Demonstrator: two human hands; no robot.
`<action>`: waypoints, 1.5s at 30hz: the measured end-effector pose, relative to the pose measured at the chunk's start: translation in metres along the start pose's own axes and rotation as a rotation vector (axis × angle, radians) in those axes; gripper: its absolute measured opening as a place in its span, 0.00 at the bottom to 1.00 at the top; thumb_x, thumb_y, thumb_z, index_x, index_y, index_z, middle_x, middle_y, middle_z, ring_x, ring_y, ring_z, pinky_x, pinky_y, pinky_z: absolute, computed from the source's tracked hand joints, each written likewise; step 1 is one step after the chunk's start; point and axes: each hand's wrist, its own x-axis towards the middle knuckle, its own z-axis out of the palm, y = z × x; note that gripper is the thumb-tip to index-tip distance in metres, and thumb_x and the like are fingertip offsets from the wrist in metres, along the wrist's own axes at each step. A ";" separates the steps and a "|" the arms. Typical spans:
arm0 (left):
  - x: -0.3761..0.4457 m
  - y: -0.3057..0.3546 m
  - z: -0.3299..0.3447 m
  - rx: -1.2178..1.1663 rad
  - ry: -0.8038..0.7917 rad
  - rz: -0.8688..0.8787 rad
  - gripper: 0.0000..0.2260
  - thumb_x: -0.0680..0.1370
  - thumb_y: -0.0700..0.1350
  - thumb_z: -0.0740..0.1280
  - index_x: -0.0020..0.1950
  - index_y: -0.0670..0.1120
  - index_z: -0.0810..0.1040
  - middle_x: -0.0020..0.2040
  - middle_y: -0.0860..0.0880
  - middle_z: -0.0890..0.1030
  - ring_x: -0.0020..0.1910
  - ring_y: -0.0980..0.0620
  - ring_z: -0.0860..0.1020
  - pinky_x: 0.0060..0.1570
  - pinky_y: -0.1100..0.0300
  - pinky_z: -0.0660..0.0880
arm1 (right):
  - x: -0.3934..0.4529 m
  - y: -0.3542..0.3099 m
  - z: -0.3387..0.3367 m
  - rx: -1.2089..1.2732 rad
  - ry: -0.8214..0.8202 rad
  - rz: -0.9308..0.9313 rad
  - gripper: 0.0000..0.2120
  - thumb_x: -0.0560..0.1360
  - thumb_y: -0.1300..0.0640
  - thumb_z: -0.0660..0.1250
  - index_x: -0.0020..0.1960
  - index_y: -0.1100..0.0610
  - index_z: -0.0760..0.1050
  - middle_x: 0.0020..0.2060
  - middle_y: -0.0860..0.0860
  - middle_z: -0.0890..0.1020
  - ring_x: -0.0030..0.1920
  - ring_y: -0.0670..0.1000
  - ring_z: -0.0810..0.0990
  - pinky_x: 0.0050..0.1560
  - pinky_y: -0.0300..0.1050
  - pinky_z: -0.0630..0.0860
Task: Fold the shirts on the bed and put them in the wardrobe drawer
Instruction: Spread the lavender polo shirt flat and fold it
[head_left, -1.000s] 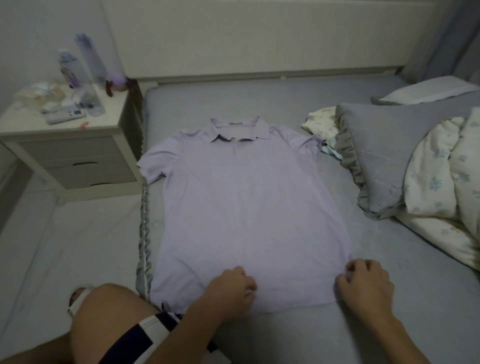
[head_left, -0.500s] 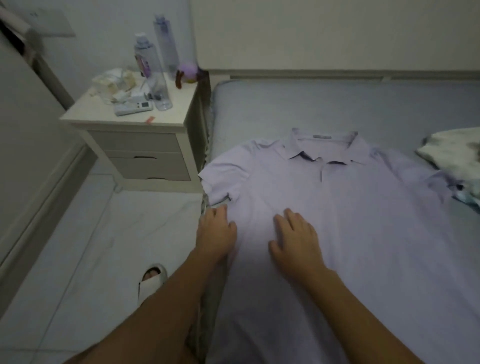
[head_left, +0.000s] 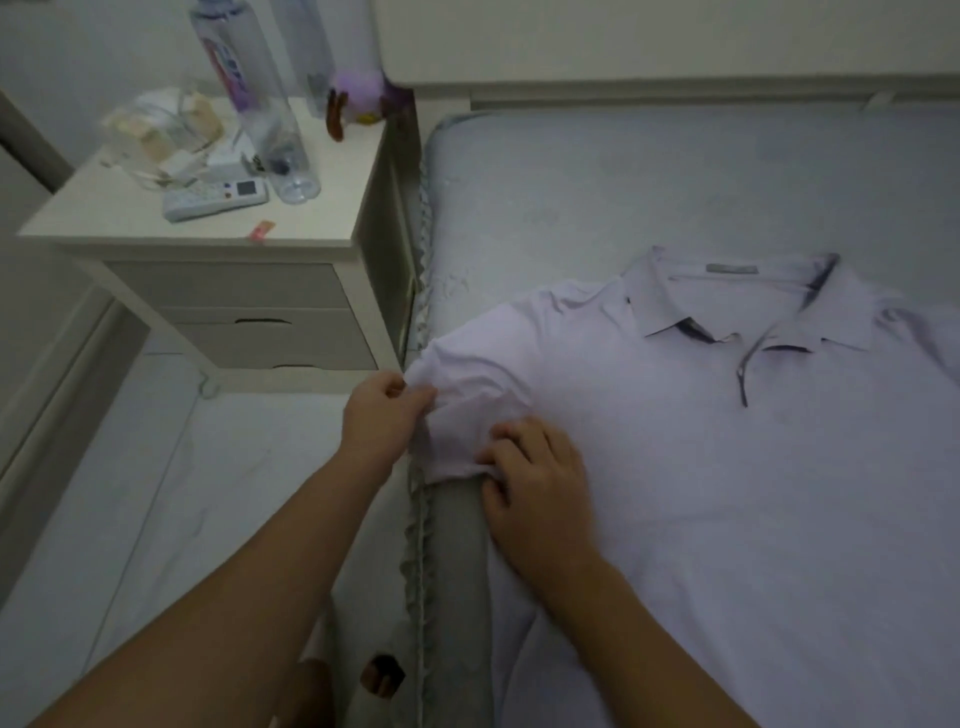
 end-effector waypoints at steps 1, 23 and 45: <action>0.003 0.006 -0.001 -0.024 0.053 0.020 0.10 0.74 0.45 0.70 0.39 0.44 0.72 0.36 0.43 0.71 0.36 0.48 0.69 0.38 0.53 0.68 | -0.002 -0.002 -0.002 0.043 0.010 0.003 0.06 0.69 0.57 0.69 0.45 0.55 0.80 0.51 0.51 0.81 0.53 0.57 0.77 0.54 0.50 0.74; -0.097 0.061 0.124 0.837 -0.415 0.835 0.24 0.80 0.49 0.60 0.76 0.52 0.64 0.78 0.47 0.60 0.77 0.47 0.58 0.74 0.48 0.56 | -0.029 0.099 -0.135 0.952 0.107 1.174 0.12 0.73 0.61 0.71 0.54 0.60 0.73 0.35 0.58 0.82 0.32 0.56 0.83 0.32 0.46 0.78; -0.098 0.038 0.166 0.992 -0.253 0.822 0.35 0.75 0.65 0.39 0.80 0.54 0.53 0.81 0.47 0.52 0.79 0.44 0.52 0.74 0.46 0.50 | -0.010 0.268 -0.234 -0.159 0.307 1.091 0.30 0.69 0.46 0.70 0.69 0.54 0.70 0.68 0.59 0.71 0.69 0.64 0.68 0.69 0.59 0.64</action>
